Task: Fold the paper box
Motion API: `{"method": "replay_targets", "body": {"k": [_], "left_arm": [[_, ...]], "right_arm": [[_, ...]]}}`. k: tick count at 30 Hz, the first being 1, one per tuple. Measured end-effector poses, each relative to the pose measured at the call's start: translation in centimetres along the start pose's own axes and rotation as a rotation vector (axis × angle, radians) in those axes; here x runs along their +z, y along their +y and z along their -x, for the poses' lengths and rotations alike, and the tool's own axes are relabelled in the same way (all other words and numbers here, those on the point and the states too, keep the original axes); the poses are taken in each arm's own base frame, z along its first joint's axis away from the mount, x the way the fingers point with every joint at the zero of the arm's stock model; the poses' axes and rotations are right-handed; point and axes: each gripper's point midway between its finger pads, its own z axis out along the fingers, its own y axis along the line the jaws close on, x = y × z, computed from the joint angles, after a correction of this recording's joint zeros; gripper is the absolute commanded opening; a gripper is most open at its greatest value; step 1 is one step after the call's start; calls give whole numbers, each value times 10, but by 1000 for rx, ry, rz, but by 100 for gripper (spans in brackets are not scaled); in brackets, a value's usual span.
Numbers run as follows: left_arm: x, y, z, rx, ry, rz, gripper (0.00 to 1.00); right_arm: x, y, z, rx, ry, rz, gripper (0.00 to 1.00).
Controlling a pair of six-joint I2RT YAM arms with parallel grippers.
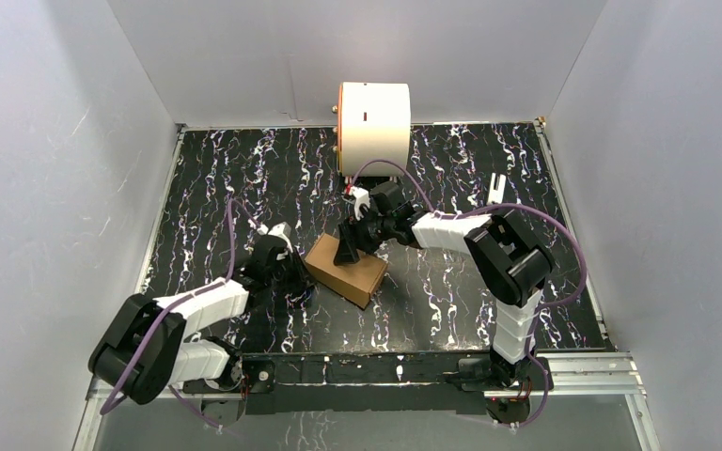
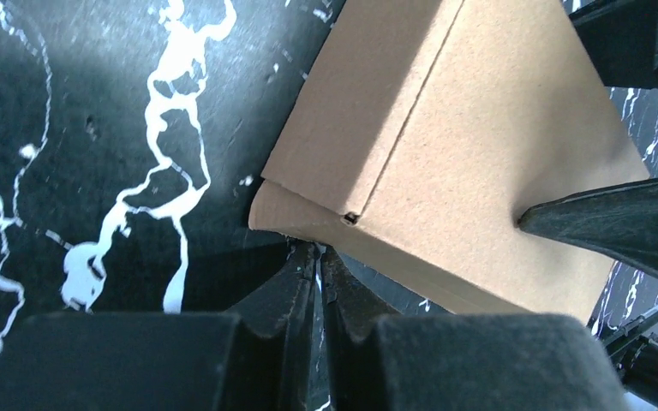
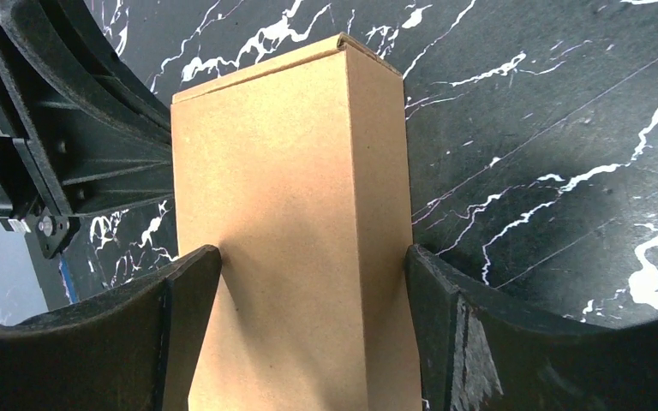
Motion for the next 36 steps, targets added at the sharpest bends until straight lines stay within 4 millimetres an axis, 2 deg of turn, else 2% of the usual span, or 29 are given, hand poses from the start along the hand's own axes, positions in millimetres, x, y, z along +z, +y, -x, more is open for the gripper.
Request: {"method": "replay_targets", "body": {"k": [8, 11, 13, 18, 24, 26, 29, 33, 36], "left_arm": [[20, -13, 17, 24, -22, -29, 8], [25, -15, 25, 34, -32, -16, 12], [26, -13, 28, 42, -45, -1, 19], [17, -15, 36, 59, -79, 2, 30], [-6, -27, 44, 70, -130, -45, 34], [-12, -34, 40, 72, -134, -78, 34], [-17, -45, 23, 81, -103, -124, 32], [-14, -53, -8, 101, -30, -156, 26], [-8, -58, -23, 118, 13, -167, 22]], "right_arm": [[-1, -9, 5, 19, -19, -17, 86], [-3, -17, 10, 33, -34, -45, 87], [-5, -21, 12, 55, -42, -57, 90], [-20, -36, 17, 116, -68, -94, 94], [-51, -48, 35, 127, -141, -160, 96], [-61, -47, 35, 129, -158, -174, 95], [-69, -43, 27, 136, -160, -176, 94], [-68, -41, 9, 166, -132, -166, 92], [-66, -41, -6, 193, -105, -158, 89]]}}
